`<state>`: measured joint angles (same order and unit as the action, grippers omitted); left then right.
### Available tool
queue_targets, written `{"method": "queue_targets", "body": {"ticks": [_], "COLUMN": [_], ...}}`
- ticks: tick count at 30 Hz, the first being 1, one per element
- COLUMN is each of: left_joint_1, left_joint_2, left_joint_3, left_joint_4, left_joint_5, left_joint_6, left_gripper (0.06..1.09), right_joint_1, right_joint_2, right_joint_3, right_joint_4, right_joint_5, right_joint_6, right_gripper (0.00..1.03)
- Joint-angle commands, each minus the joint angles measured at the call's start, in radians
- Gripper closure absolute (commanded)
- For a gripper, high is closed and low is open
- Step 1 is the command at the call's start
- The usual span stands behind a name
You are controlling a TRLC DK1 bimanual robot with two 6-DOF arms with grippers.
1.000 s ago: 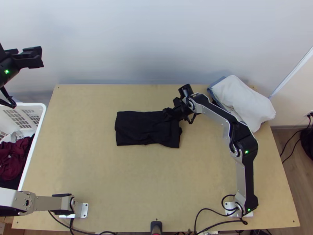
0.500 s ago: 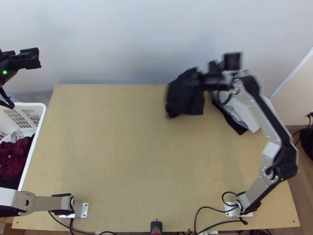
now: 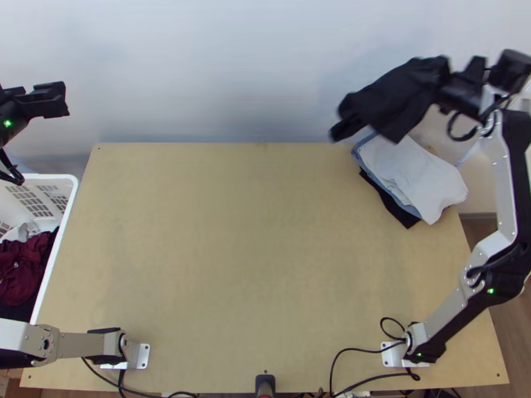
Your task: Fold the t-shirt
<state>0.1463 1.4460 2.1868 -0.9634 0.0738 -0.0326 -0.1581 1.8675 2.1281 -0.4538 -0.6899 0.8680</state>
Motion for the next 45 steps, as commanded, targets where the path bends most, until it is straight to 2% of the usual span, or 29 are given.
{"method": "queue_targets", "body": {"ticks": [1,8,35,45], "left_joint_1": [0.009,0.003,0.004,0.006], "left_joint_2": [-0.029,-0.032,-0.019,-0.021], "left_joint_3": [-0.010,-0.010,-0.013,-0.015], "left_joint_4": [0.005,0.040,0.046,0.046], "left_joint_5": [-0.003,-0.005,-0.005,-0.005], "left_joint_6": [-0.001,-0.004,-0.003,-0.004], "left_gripper": [0.10,0.10,0.10,0.10], "right_joint_1": [-0.029,-0.063,-0.060,-0.050], "right_joint_2": [0.071,0.140,0.139,0.173], "right_joint_3": [0.087,0.098,0.138,0.061], "right_joint_4": [0.020,0.006,0.033,-0.005], "right_joint_5": [0.003,0.010,-0.011,-0.013], "right_joint_6": [0.075,0.074,0.051,0.017], "right_gripper": [1.00,1.00,1.00,1.00]}}
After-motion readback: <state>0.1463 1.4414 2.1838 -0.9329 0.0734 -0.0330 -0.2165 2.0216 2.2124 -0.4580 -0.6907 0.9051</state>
